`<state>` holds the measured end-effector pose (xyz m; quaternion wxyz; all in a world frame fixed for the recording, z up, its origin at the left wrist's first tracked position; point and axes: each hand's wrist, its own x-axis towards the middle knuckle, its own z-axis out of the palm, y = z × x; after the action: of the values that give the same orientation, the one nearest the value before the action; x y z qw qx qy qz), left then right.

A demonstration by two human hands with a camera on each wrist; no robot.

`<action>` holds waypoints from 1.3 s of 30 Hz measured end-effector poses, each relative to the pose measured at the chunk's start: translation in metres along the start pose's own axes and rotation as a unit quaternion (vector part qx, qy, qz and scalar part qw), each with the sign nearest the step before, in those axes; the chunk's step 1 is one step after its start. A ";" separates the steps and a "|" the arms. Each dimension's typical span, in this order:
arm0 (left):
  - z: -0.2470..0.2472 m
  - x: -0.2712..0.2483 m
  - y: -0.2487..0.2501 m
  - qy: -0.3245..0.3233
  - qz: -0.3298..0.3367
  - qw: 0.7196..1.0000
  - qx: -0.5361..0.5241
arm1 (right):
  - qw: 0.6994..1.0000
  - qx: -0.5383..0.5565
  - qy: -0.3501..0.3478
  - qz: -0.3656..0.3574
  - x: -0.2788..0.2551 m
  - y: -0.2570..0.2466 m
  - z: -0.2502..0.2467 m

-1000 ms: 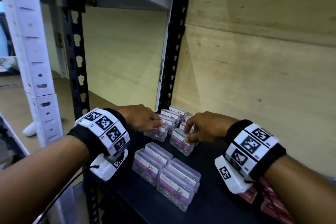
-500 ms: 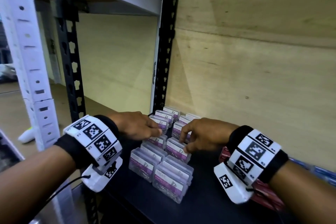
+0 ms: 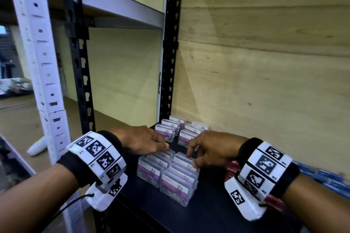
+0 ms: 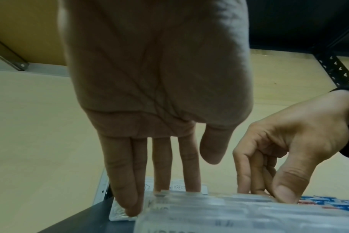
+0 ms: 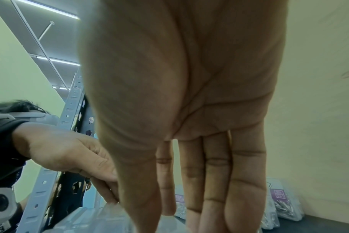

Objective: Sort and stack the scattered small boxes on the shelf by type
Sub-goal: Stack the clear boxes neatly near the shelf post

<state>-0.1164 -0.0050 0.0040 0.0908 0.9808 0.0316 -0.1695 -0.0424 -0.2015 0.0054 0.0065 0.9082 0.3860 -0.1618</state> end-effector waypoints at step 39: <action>-0.032 0.088 -0.032 0.088 -0.002 0.995 0.039 | 0.993 -0.082 0.070 0.043 0.087 0.031 -0.030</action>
<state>-0.0257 0.0347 -0.0017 0.0494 0.9946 0.0346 -0.0840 0.0449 -0.1578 0.0047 0.0606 0.9296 0.3577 -0.0649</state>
